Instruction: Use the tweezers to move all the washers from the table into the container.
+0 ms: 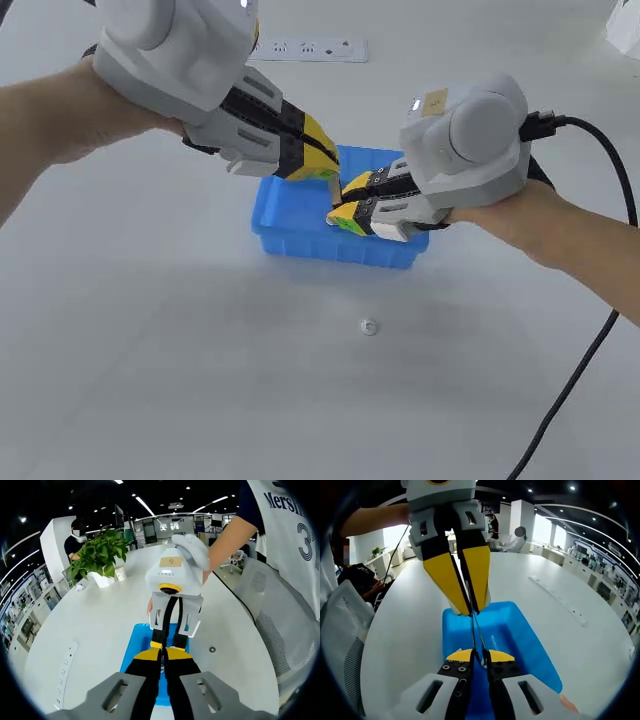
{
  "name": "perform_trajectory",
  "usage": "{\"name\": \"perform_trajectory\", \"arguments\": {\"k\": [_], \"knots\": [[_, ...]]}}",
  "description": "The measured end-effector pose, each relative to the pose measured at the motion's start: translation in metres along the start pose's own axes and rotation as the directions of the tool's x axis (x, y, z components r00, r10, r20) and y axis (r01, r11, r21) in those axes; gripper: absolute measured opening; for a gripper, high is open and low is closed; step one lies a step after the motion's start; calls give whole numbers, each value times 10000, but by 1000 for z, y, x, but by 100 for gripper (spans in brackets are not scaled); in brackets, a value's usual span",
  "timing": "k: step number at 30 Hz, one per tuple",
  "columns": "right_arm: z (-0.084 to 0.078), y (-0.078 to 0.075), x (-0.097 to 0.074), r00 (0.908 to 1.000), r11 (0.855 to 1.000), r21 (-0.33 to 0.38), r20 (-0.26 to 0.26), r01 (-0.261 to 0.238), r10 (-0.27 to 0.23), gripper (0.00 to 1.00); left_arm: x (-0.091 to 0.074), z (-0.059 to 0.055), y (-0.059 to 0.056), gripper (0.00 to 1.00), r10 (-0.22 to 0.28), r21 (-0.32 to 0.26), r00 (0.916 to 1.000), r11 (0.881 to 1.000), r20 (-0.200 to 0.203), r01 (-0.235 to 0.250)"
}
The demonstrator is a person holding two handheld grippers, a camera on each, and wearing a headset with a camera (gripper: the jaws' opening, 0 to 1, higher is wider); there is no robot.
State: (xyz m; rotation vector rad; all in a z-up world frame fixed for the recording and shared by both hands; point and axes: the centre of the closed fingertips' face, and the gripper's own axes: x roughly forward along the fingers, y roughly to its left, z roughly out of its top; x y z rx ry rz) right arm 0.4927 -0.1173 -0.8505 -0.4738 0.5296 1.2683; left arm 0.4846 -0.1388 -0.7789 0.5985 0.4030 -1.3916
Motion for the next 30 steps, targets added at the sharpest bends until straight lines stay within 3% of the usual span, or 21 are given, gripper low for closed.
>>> {"name": "perform_trajectory", "arguments": {"k": [11,22,30], "knots": [[0,-3,-2,9998,9997,156,-57,173,-172,12,0,-1,1,5,100,-113,9999,9999,-37,-101],[10,2,-12,9998,9998,-91,91,188,-187,12,-9,11,-7,5,24,145,10000,9999,17,-24],[21,14,-26,9992,9982,-588,400,-69,93,13,-20,26,-19,5,-343,368,9993,9988,159,337]]}}
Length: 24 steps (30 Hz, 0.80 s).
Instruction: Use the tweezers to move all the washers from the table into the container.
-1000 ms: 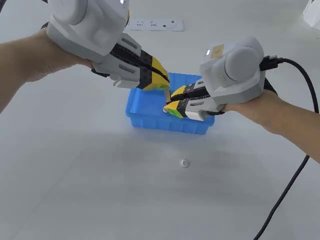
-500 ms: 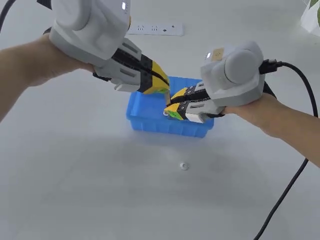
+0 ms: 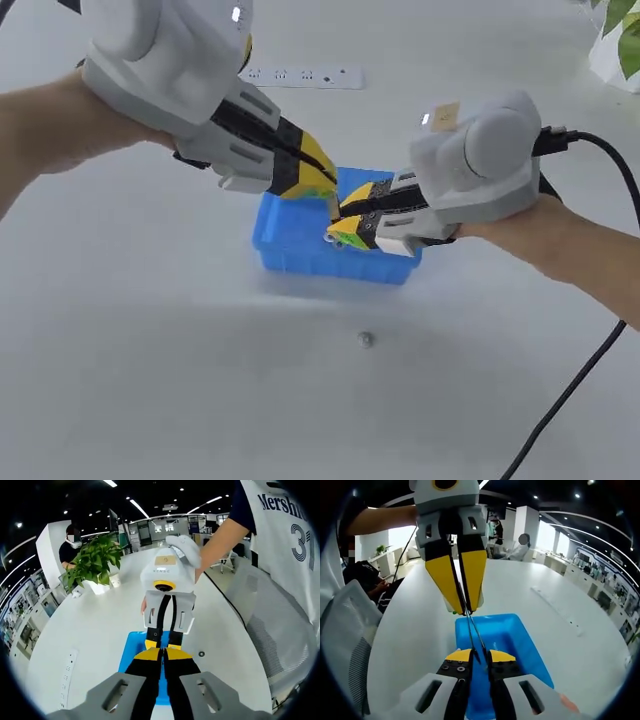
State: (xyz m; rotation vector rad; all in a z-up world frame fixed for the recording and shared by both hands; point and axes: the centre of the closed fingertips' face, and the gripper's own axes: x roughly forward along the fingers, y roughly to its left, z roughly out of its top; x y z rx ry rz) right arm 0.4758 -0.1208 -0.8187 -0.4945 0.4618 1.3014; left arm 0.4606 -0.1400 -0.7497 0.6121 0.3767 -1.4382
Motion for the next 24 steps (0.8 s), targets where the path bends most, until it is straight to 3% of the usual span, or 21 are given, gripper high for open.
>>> {"name": "perform_trajectory", "arguments": {"k": [7,13,24], "knots": [[10,13,-11,9998,9989,-451,188,-102,110,13,-7,17,-15,5,-274,294,9996,9992,48,273],[18,21,-27,9990,9985,-546,448,107,-82,12,-12,32,-25,5,-236,444,9993,9988,282,223],[12,46,-47,9990,9988,-485,441,112,-91,12,-7,48,-56,5,-393,904,9983,9953,421,353]]}}
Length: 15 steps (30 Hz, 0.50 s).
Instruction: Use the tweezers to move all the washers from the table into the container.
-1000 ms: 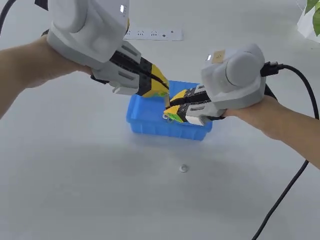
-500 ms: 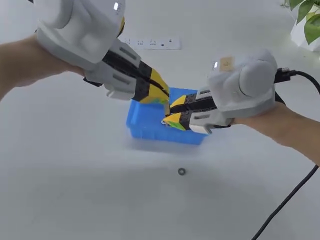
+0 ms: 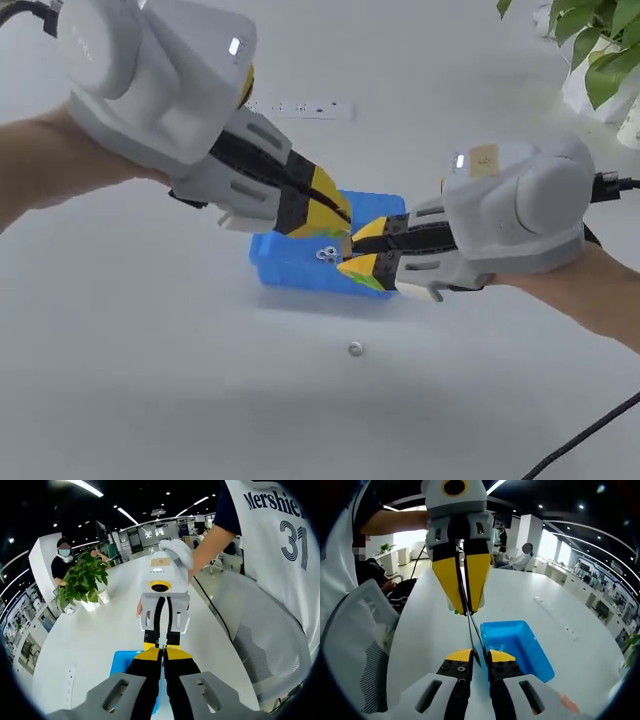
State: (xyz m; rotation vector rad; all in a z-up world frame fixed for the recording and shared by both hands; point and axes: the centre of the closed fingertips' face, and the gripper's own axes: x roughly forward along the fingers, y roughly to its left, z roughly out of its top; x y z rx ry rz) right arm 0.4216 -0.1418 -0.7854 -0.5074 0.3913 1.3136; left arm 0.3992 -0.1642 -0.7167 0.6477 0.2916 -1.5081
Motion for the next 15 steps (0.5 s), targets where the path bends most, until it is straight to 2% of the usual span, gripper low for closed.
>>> {"name": "perform_trajectory", "arguments": {"k": [7,15], "knots": [[-6,17,-5,9998,9999,41,-95,-158,159,12,6,5,-18,5,-235,-81,9997,9997,25,235],[-25,42,-3,9986,9982,389,-247,-463,473,12,21,-5,-41,5,-713,-267,9974,9971,-116,710]]}}
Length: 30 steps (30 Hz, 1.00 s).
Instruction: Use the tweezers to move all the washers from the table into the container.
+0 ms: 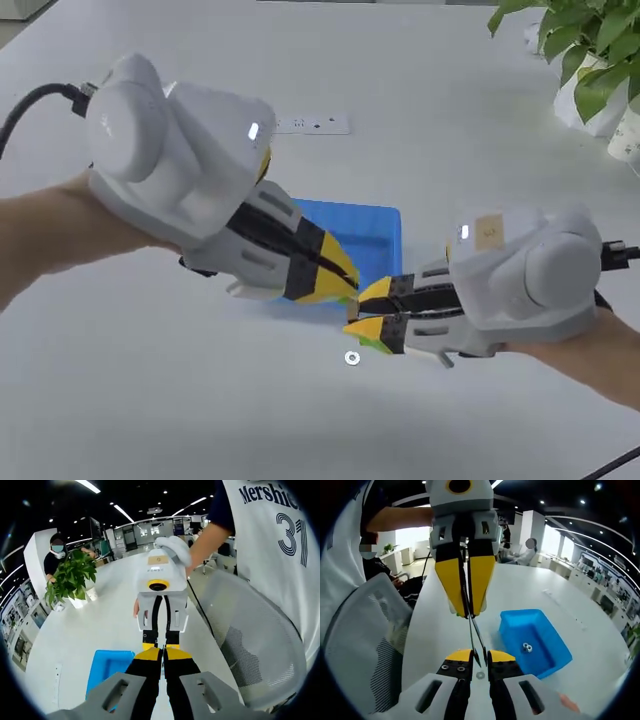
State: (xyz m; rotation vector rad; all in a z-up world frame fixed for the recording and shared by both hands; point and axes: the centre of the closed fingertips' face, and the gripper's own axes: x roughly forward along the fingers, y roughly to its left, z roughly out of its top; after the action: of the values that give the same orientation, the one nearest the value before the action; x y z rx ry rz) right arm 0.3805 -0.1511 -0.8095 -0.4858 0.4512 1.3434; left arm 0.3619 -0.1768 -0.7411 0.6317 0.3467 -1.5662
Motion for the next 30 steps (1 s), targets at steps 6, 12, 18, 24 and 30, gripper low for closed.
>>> {"name": "perform_trajectory", "arguments": {"k": [6,12,18,24,30], "knots": [[-10,8,3,9999,9997,175,-84,-141,142,12,7,-9,-4,5,-168,-189,9999,9997,35,169],[-19,7,9,9997,9989,445,-164,-151,158,12,14,-19,-3,5,-177,-383,9998,9991,-33,175],[-24,3,10,9999,9968,797,-108,-110,119,12,18,-27,0,5,-183,-478,9997,9987,-137,176],[-28,3,13,9997,9959,896,-198,-156,174,12,23,-33,1,5,-209,-619,9996,9979,-176,198],[-32,1,17,9996,9941,1068,-177,-190,210,12,26,-37,2,5,-223,-652,9994,9977,-264,205]]}}
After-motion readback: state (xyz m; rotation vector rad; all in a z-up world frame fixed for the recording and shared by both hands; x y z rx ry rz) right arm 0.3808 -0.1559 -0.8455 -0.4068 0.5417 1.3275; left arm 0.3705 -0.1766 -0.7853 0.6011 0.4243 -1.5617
